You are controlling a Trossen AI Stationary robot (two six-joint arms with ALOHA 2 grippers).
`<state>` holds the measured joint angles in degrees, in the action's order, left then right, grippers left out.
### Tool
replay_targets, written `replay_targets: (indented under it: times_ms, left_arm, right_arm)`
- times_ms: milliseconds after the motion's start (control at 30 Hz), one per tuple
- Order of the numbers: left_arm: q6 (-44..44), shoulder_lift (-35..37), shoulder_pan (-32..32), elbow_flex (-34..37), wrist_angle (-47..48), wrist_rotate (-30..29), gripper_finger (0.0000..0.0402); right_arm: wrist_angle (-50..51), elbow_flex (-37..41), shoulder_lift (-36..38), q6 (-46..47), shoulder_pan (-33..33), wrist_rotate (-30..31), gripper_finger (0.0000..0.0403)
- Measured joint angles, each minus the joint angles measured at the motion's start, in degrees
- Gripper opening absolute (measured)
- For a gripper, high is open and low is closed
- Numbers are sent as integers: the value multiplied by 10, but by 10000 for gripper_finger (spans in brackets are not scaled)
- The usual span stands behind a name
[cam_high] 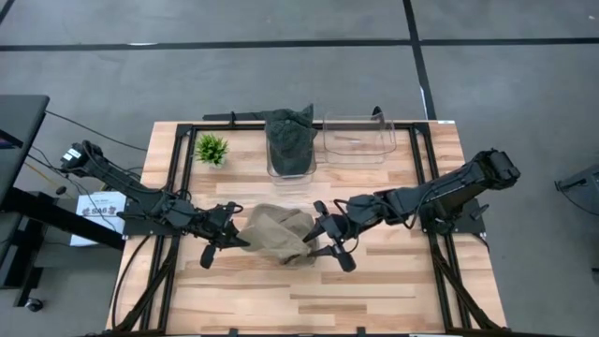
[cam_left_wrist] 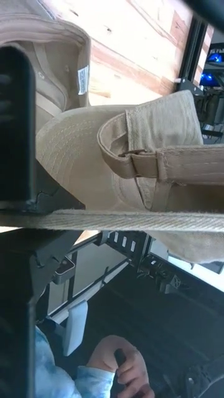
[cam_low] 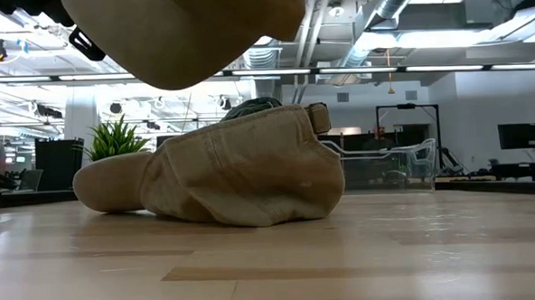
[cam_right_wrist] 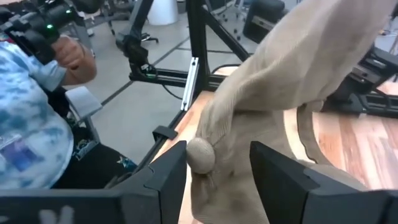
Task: Pick & Place hat
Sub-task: Put the brown cap into the right transparent bin
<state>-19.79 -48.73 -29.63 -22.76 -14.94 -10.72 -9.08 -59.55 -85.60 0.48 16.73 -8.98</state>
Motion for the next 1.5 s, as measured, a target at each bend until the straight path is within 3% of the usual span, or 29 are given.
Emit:
replay_targets:
  times_ms: [200, 467, 667, 900, 1500]
  left_arm:
    - [0, 0, 0, 0, 0, 0, 19]
    - [-2, 0, 0, 0, -1, 0, 19]
    - [-2, 0, 0, 0, -1, 0, 25]
    - [-2, 0, 0, 0, -1, 1, 46]
    - [29, -1, 0, 0, 5, 0, 145]
  right_arm:
    - [-4, 0, 0, 10, -5, 15, 133]
    - [-8, 0, 0, 10, -8, 15, 19]
    - [-7, 0, 0, 27, -8, 14, 37]
    - [2, -11, 0, 26, -7, -1, 18]
    - [76, -58, 1, 15, -2, -1, 23]
